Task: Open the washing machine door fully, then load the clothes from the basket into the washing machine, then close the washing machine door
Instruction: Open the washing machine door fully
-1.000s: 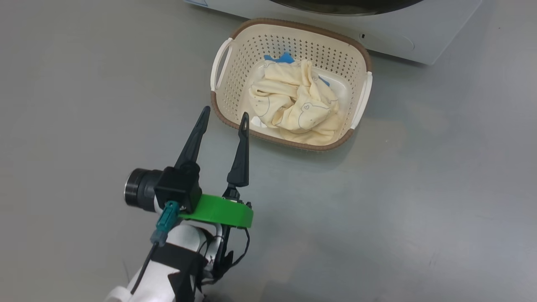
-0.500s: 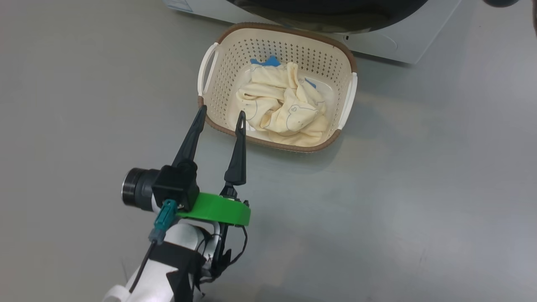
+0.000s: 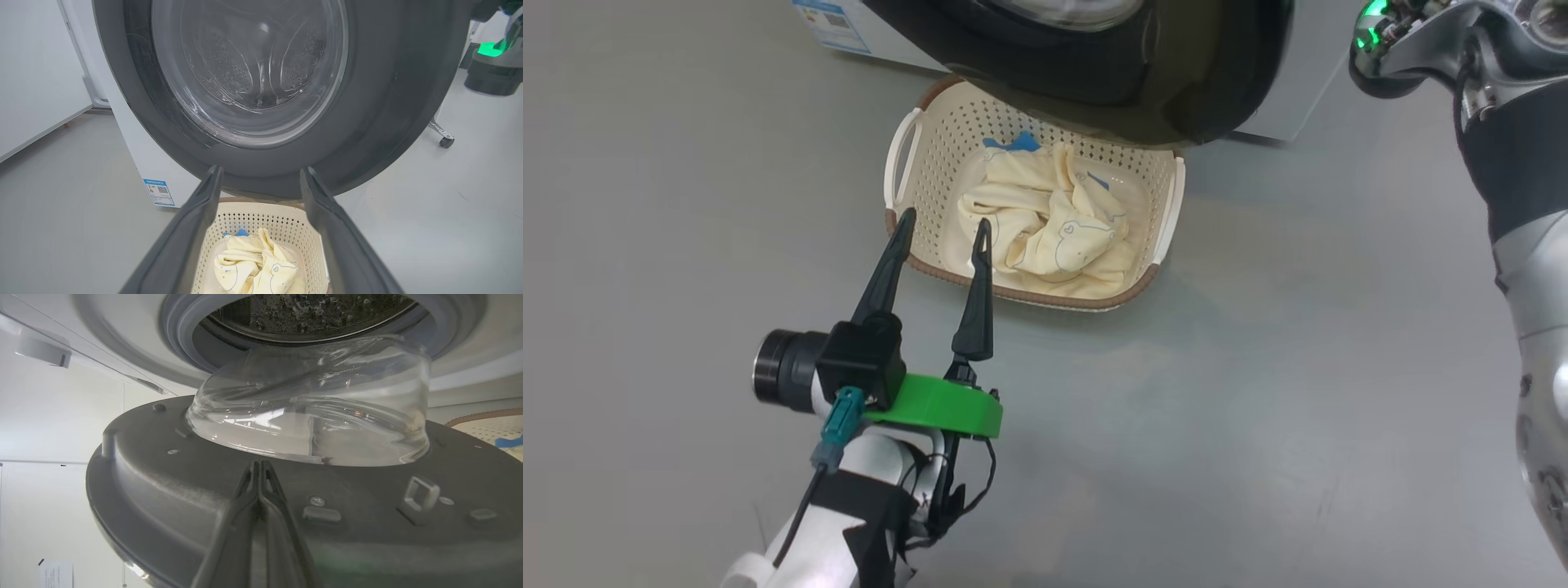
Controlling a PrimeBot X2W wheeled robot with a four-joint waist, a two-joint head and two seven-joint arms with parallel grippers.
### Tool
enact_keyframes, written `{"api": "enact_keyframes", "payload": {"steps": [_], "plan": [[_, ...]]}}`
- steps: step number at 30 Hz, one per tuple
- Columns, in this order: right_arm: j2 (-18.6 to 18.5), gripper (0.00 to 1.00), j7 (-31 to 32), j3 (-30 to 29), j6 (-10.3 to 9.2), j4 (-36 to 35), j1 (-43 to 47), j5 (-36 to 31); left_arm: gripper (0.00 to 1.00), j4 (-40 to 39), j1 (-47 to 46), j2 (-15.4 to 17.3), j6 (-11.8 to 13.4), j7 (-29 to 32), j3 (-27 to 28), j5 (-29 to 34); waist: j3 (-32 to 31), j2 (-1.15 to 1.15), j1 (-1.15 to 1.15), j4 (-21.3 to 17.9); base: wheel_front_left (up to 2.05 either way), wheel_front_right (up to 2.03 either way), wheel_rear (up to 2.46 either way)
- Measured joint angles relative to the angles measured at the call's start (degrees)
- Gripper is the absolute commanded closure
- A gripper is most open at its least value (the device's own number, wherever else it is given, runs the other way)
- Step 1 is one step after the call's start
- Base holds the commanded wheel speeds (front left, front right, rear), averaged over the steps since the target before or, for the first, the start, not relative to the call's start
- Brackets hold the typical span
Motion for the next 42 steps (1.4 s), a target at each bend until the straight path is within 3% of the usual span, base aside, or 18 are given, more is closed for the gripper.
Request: {"api": "enact_keyframes", "payload": {"steps": [16,28,35,42], "plan": [[1.6,1.0,2.8,4.7,0.0,-12.4,10.5,6.2,0.0,1.5,0.5,0.0,-1.0,0.0,0.9,0.6,-2.8,0.0,0.0,-1.3,0.0,0.0,0.0],[1.9,1.0,1.1,13.5,0.0,-19.5,15.0,10.9,0.0,2.0,1.3,0.0,-1.5,0.0,1.0,0.6,-3.6,0.0,0.0,-1.8,0.0,0.0,0.0],[-0.4,1.0,-3.2,17.1,0.0,-20.8,15.5,14.9,0.0,2.3,1.4,0.0,-1.5,0.0,1.1,0.6,-4.2,0.0,0.0,-1.9,0.0,0.0,0.0],[-3.1,1.0,-13.7,16.7,0.0,-22.2,15.5,18.9,0.0,2.7,1.8,0.0,-1.5,0.0,1.4,0.6,-5.3,0.0,0.0,-2.4,0.0,0.0,0.0]]}}
